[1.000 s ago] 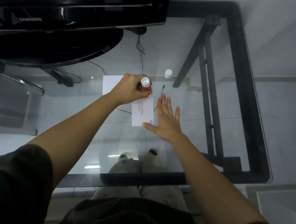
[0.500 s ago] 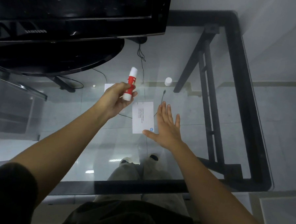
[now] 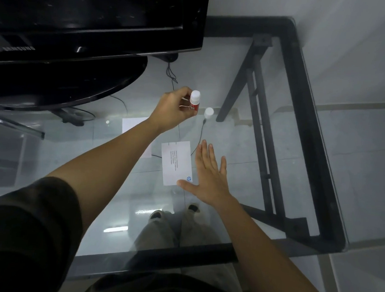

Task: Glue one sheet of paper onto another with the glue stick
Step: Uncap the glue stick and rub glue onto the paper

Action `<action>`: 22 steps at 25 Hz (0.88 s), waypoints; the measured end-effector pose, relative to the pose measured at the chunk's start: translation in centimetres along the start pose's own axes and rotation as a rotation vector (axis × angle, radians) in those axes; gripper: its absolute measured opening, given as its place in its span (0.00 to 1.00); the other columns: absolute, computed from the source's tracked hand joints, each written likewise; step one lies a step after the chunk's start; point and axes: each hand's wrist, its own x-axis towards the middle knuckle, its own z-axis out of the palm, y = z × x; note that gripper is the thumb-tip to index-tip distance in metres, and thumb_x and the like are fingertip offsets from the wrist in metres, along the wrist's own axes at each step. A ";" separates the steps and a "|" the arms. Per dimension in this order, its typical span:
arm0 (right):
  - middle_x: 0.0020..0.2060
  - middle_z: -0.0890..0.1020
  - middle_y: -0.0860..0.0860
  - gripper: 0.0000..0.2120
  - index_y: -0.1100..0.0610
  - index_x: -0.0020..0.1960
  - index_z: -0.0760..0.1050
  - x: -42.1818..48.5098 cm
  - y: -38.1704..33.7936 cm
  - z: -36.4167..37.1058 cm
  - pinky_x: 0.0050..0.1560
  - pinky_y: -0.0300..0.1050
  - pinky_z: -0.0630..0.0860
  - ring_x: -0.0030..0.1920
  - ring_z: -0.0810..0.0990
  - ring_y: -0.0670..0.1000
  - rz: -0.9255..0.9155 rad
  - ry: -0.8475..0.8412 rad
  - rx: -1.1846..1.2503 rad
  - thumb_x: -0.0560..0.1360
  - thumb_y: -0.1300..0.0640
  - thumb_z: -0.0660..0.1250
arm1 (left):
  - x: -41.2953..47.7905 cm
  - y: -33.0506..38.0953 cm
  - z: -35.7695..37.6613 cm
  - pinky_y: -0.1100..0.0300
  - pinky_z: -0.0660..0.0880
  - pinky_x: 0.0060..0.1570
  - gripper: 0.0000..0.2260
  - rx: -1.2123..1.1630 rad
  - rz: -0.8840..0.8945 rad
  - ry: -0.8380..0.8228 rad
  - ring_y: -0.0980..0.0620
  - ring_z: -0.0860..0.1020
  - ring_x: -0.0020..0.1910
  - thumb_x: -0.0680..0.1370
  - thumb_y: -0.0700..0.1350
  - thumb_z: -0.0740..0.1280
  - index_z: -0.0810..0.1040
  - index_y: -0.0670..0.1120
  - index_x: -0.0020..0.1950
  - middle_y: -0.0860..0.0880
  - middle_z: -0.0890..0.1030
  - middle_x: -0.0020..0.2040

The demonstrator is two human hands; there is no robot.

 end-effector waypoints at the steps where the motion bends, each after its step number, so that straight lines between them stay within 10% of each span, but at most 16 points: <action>1: 0.74 0.32 0.50 0.51 0.52 0.72 0.30 0.0 0.0 0.0 0.64 0.55 0.25 0.72 0.30 0.52 0.001 0.001 0.000 0.68 0.31 0.60 | 0.1 -0.1 0.1 0.61 0.72 0.52 0.18 0.018 0.004 -0.001 0.50 0.78 0.51 0.71 0.42 0.73 0.73 0.43 0.58 0.44 0.80 0.56; 8: 0.73 0.32 0.50 0.51 0.53 0.72 0.29 -0.2 -0.2 -0.3 0.64 0.55 0.26 0.72 0.29 0.51 -0.012 -0.012 0.018 0.69 0.31 0.60 | -3.5 -0.8 -1.5 0.69 0.70 0.54 0.20 -0.065 -0.020 0.087 0.58 0.74 0.54 0.73 0.40 0.70 0.72 0.46 0.64 0.49 0.77 0.61; 16: 0.73 0.31 0.50 0.51 0.53 0.72 0.29 -0.3 -0.1 -0.3 0.65 0.55 0.26 0.71 0.28 0.50 -0.014 -0.013 -0.002 0.69 0.30 0.59 | -12.0 -4.2 -1.1 0.52 0.71 0.52 0.28 0.492 -0.054 -0.091 0.45 0.72 0.55 0.69 0.56 0.73 0.73 0.44 0.64 0.42 0.73 0.57; 22: 0.74 0.32 0.50 0.51 0.53 0.73 0.30 0.0 0.2 0.0 0.64 0.54 0.27 0.71 0.28 0.48 -0.020 0.000 0.000 0.68 0.30 0.59 | -11.4 -4.1 -0.3 0.51 0.71 0.53 0.23 0.369 -0.142 -0.109 0.46 0.70 0.57 0.68 0.59 0.72 0.76 0.47 0.57 0.45 0.73 0.57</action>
